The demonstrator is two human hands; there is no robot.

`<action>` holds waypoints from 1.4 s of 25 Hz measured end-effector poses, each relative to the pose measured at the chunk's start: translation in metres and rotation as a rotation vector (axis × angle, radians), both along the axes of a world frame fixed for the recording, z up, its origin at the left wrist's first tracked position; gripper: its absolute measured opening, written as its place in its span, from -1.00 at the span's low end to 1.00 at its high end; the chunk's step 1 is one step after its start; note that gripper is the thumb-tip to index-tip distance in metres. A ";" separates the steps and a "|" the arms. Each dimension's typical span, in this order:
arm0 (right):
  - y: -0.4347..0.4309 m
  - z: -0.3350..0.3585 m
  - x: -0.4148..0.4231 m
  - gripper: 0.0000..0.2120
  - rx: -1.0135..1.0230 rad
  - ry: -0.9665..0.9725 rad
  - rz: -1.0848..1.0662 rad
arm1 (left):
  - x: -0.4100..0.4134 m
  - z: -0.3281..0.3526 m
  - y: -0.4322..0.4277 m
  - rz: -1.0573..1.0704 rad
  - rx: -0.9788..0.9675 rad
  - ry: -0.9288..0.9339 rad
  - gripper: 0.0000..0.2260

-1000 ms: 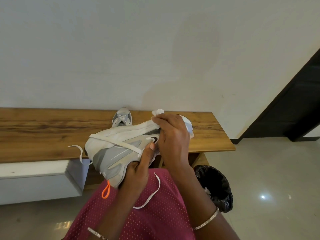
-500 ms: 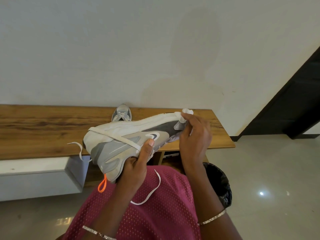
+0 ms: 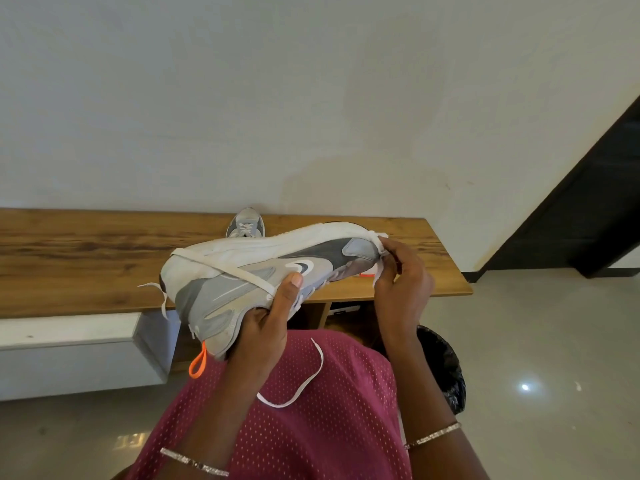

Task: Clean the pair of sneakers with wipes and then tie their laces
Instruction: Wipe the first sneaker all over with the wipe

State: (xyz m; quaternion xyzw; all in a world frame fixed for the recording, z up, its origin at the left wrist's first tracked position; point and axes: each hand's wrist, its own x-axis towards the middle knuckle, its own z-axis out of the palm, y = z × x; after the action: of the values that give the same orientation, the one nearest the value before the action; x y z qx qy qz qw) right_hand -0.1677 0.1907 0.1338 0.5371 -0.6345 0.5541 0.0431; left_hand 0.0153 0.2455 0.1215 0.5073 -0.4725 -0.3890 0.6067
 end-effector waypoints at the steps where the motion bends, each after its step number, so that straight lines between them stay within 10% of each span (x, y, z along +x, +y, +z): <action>1: 0.000 0.000 0.001 -0.72 0.002 -0.027 -0.002 | 0.000 0.001 -0.001 0.009 0.007 -0.003 -0.54; 11: 0.023 0.028 0.078 -0.69 -0.062 0.373 0.352 | 0.000 -0.003 0.000 -0.094 0.104 0.029 -0.51; 35: 0.018 0.015 0.035 -0.70 -0.061 0.296 0.141 | 0.002 0.002 0.002 -0.109 0.120 -0.032 -0.35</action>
State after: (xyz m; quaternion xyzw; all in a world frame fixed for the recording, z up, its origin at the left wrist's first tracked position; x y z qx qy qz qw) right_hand -0.1326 0.2091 0.1485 0.6546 -0.5649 0.4895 0.1132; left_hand 0.0170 0.2479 0.1238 0.5224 -0.4849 -0.4408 0.5457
